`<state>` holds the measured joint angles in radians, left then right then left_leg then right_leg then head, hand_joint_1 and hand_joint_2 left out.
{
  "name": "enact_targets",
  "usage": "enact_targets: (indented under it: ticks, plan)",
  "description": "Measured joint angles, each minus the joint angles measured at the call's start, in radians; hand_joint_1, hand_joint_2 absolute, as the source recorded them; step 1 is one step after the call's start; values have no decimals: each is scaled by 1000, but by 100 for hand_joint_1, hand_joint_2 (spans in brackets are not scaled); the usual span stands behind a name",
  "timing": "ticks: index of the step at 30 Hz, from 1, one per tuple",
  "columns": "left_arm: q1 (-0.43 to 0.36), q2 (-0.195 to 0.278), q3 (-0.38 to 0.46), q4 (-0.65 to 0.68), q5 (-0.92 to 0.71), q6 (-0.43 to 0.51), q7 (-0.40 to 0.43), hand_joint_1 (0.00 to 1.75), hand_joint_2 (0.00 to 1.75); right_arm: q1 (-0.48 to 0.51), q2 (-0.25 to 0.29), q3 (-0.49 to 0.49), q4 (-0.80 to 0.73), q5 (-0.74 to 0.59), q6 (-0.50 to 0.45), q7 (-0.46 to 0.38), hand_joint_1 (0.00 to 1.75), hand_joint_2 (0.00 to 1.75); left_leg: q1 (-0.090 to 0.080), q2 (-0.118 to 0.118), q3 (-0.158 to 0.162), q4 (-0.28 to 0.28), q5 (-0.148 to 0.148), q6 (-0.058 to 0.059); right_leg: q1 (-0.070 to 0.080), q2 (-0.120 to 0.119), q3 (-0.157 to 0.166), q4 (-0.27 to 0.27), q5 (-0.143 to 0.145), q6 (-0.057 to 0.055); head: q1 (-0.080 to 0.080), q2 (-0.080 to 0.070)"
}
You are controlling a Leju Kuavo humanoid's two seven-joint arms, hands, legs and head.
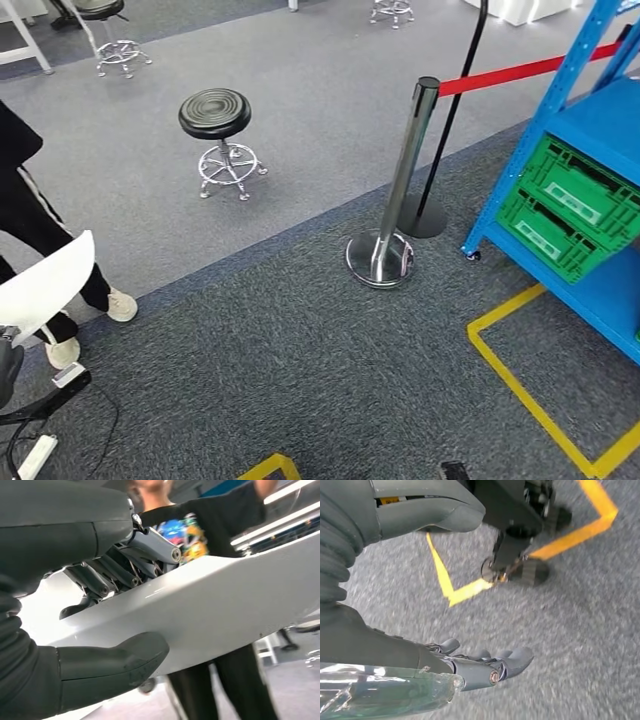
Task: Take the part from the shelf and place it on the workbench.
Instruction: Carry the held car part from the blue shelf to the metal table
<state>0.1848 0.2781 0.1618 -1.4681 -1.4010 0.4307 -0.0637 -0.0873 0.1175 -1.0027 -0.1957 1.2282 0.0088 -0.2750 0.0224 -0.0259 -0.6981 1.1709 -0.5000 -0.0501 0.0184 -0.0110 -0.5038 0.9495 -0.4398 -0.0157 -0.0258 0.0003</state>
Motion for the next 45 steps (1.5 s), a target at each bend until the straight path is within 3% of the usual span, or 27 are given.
enact_targets:
  ticks: [2,3,4,6,8,10,11,13,15,17,18,19,22,24,25,26,27,30,32,33,35,38,39,41,42,43,45]
  plan:
    - [3,0,-3,1,0,0,0,175,175,2,0,0,0,0,0,0,0,175,8,14,-27,74,-28,-14,-3,-31,-9,4,1,6,0,0]
    - [4,0,-3,1,0,0,0,175,175,2,0,0,0,0,0,0,0,175,13,18,-14,60,-16,-21,-6,-46,-13,8,0,11,0,0]
    - [5,0,-3,1,-1,0,0,175,175,2,1,0,0,0,1,0,0,175,18,28,18,11,10,-29,-10,-61,-16,14,-3,18,0,0]
    - [3,-1,-4,1,-2,0,0,175,175,1,-2,0,-1,0,1,0,0,175,27,74,91,-109,55,-41,-14,-87,-24,36,-17,37,-1,0]
    - [4,-4,-5,2,-6,-1,0,175,175,-1,-6,0,-3,2,1,0,0,175,26,96,118,-157,66,-23,-12,-108,-29,54,-34,52,3,0]
    - [7,-5,-6,2,-9,-2,0,175,175,-4,-6,1,-3,7,1,1,0,175,21,71,111,-150,66,7,-15,-127,-25,54,-41,56,10,0]
    - [8,-5,-7,2,-10,-2,1,175,175,-5,-6,2,-3,10,1,2,0,175,19,60,108,-150,68,16,-19,-120,-24,58,-47,60,10,0]
    - [6,-3,-7,2,-12,-3,3,175,175,-4,-4,3,-3,14,1,3,0,175,16,37,103,-150,73,29,-26,-64,-45,116,-92,64,12,0]
    - [2,-2,-9,2,-10,-6,4,175,175,-1,-4,4,-3,16,1,3,0,175,11,13,96,-151,76,38,-26,-3,-107,250,-166,61,14,0]
    - [2,-2,-10,2,3,-15,5,175,175,4,-3,5,-3,18,2,4,0,175,5,-15,91,-151,79,44,-21,10,-162,353,-198,51,14,0]
    - [3,-2,-11,2,18,-23,3,175,175,5,-3,6,-3,18,3,4,0,175,2,-30,90,-151,80,45,-17,13,-165,351,-185,44,14,0]
    - [3,-2,-12,1,39,-33,-2,175,175,5,-3,8,-3,19,4,4,0,175,1,-46,90,-150,81,46,-14,20,-148,310,-153,37,14,0]
    - [8,-2,-14,-10,124,-73,-27,175,175,5,-3,12,-3,23,5,4,0,175,3,-88,88,-150,86,41,-9,92,-61,116,-58,27,14,0]
    - [19,-1,-13,-28,178,-103,-44,175,175,4,-3,13,-3,26,4,3,0,175,8,-112,81,-151,92,29,-4,110,-42,77,-47,29,14,0]
    - [28,1,-12,-40,199,-118,-50,175,175,3,-3,15,-3,27,4,3,0,175,11,-125,78,-154,96,21,-1,94,-39,74,-43,28,14,0]
    - [37,4,-11,-53,215,-129,-55,175,175,3,-3,16,-3,28,2,3,0,175,13,-123,74,-155,98,16,0,81,-35,68,-37,25,14,0]
    - [45,8,-9,-66,227,-138,-58,175,175,3,-2,17,-3,29,1,3,0,175,12,-101,67,-146,92,13,0,67,-32,60,-31,21,13,0]
    - [52,16,-4,-99,272,-166,-72,175,175,5,-1,18,-3,30,-1,2,0,175,1,-4,4,-15,9,10,2,21,-30,43,-20,9,10,0]
    - [63,23,5,-123,322,-196,-89,175,175,7,2,19,-3,31,-1,2,0,175,0,11,-40,89,-34,5,4,-12,-32,43,-21,7,10,0]
    - [71,27,12,-136,349,-213,-99,175,175,8,4,19,-3,31,-1,1,0,175,0,13,-41,101,-31,3,4,-27,-33,43,-22,6,10,0]
    - [85,39,30,-168,403,-248,-118,175,175,7,10,19,-3,31,-2,0,0,175,0,30,13,19,18,0,3,-56,-33,45,-24,9,10,0]
    - [95,55,68,-219,478,-296,-144,175,175,6,15,19,-3,30,-6,0,0,175,-6,105,108,-148,67,8,12,-92,-32,55,-35,20,11,0]
    - [98,60,82,-234,495,-307,-151,175,175,6,16,19,-3,30,-7,0,0,175,-9,112,115,-164,67,16,16,-103,-32,57,-40,24,12,0]
    - [108,68,107,-256,518,-324,-160,175,175,5,17,19,-3,29,-10,0,0,175,-9,83,113,-165,69,31,16,-125,-26,58,-46,29,14,0]
    - [111,71,120,-267,528,-330,-164,175,175,4,18,19,-3,28,-11,0,0,175,-8,70,112,-166,71,37,14,-119,-26,65,-54,34,14,0]
    - [113,74,132,-277,536,-335,-167,175,175,3,19,19,-3,28,-11,0,0,175,-6,57,110,-166,74,42,10,-98,-34,88,-72,41,16,0]
    - [113,78,150,-295,546,-341,-172,175,175,5,21,19,-3,28,-12,0,0,175,-4,32,106,-167,79,51,1,-34,-81,197,-138,52,19,0]
